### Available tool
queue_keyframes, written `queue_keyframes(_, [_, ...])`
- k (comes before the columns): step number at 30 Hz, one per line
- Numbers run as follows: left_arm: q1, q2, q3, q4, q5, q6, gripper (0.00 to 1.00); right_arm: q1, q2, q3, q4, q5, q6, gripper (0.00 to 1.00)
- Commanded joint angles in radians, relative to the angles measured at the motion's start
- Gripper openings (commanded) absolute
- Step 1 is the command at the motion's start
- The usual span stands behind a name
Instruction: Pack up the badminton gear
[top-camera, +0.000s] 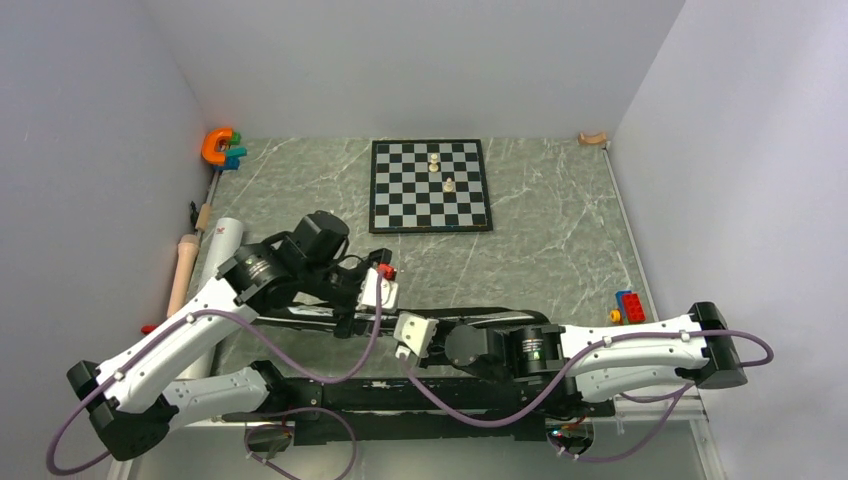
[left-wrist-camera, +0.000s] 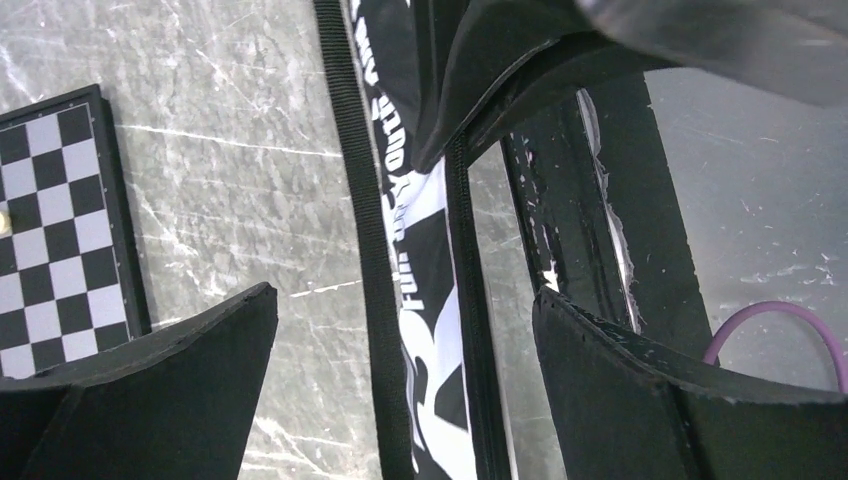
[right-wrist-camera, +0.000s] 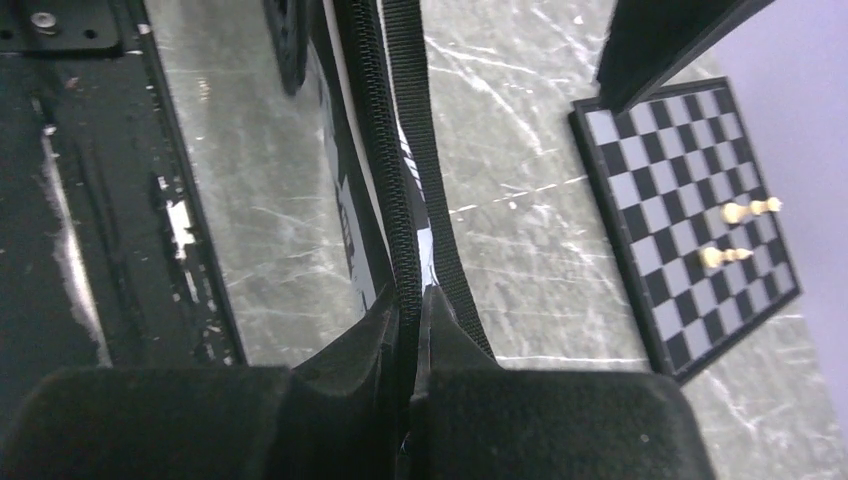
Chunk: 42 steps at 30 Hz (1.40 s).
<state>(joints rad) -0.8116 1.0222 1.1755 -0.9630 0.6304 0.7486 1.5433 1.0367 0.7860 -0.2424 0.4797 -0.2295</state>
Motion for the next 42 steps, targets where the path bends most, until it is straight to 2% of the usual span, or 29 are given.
queue_keyframes(1, [-0.041,0.029,-0.014,0.059,0.005,-0.038,0.98,0.029,-0.016,0.089,0.189,0.197,-0.086,0.00])
queue_keyframes(6, [-0.072,0.046,-0.018,0.061,0.012,-0.053,0.96,0.030,-0.013,0.103,0.179,0.215,-0.106,0.00])
queue_keyframes(9, [-0.096,0.058,-0.028,0.089,-0.033,-0.071,0.91,0.032,-0.009,0.115,0.172,0.219,-0.108,0.00])
queue_keyframes(10, [-0.099,0.060,-0.036,0.117,-0.056,-0.087,0.86,0.032,-0.007,0.123,0.172,0.219,-0.108,0.00])
queue_keyframes(11, [-0.103,0.061,-0.053,0.147,-0.090,-0.115,0.78,0.035,-0.004,0.129,0.172,0.221,-0.107,0.00])
queue_keyframes(14, [-0.108,0.065,-0.081,0.198,-0.161,-0.130,0.64,0.049,0.002,0.145,0.178,0.239,-0.110,0.00])
queue_keyframes(19, [-0.109,0.076,-0.097,0.241,-0.188,-0.142,0.48,0.067,0.004,0.163,0.184,0.257,-0.110,0.00])
queue_keyframes(28, [-0.116,0.052,-0.156,0.193,-0.185,-0.102,0.58,0.078,-0.015,0.148,0.200,0.270,-0.104,0.00])
queue_keyframes(31, [-0.116,0.036,-0.186,0.191,-0.193,-0.092,0.70,0.078,-0.018,0.139,0.202,0.270,-0.098,0.00])
queue_keyframes(35, [-0.116,0.000,-0.183,0.153,-0.173,-0.060,0.79,0.080,-0.035,0.124,0.194,0.276,-0.082,0.00])
queue_keyframes(40, [-0.115,-0.104,-0.210,0.234,-0.148,-0.073,0.87,0.079,-0.074,0.097,0.202,0.268,-0.071,0.00])
queue_keyframes(42, [-0.115,-0.111,-0.222,0.252,-0.143,-0.076,0.86,0.079,-0.077,0.097,0.201,0.268,-0.066,0.00])
